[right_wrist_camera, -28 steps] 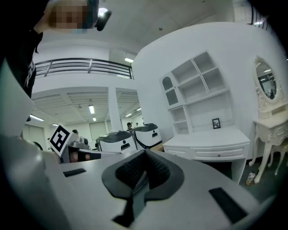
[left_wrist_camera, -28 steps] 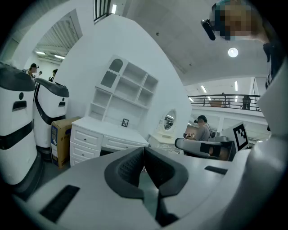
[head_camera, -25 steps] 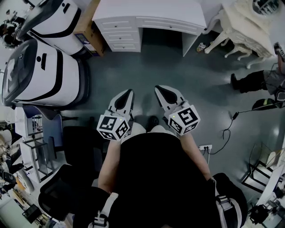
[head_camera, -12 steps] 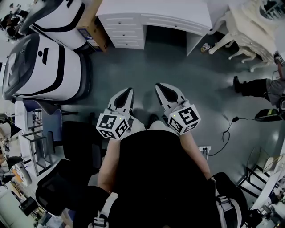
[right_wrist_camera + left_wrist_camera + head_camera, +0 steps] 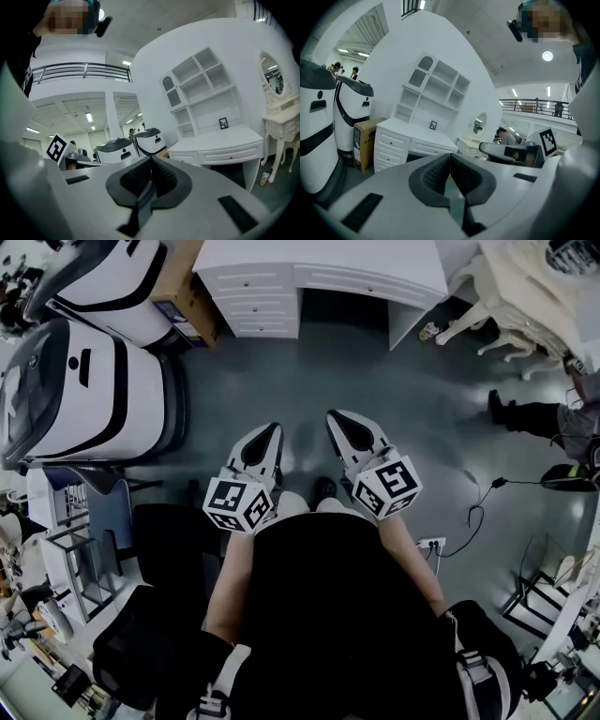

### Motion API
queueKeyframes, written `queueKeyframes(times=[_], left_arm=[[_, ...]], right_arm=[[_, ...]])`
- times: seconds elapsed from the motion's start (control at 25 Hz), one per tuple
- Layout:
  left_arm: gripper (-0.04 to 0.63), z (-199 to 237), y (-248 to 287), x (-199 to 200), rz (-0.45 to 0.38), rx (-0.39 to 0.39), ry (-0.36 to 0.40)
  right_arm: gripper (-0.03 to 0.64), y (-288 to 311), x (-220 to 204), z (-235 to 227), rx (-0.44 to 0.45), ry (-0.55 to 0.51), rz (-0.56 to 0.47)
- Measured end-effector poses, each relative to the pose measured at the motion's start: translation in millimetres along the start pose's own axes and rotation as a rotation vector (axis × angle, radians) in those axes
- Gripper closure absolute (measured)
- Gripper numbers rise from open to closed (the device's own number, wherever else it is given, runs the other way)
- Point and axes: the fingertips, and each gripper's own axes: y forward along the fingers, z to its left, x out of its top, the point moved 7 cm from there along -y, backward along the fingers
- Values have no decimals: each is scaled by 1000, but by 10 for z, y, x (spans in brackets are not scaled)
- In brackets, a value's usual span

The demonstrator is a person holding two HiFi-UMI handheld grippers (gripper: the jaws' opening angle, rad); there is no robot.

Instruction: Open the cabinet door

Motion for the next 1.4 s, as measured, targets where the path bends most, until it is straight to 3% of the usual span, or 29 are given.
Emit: queueKeyframes(times=[0.76, 1.08, 1.4], left_arm=[[572, 1820, 549, 922, 55, -155, 21], [572, 2339, 645, 969, 103, -184, 8], [572, 2488, 964, 802, 186, -213, -26]], right_arm=[[600, 1897, 411, 86, -171, 14, -9], [600, 2333, 386, 181, -204, 16, 20], [600, 2510, 244, -34, -222, 57, 70]])
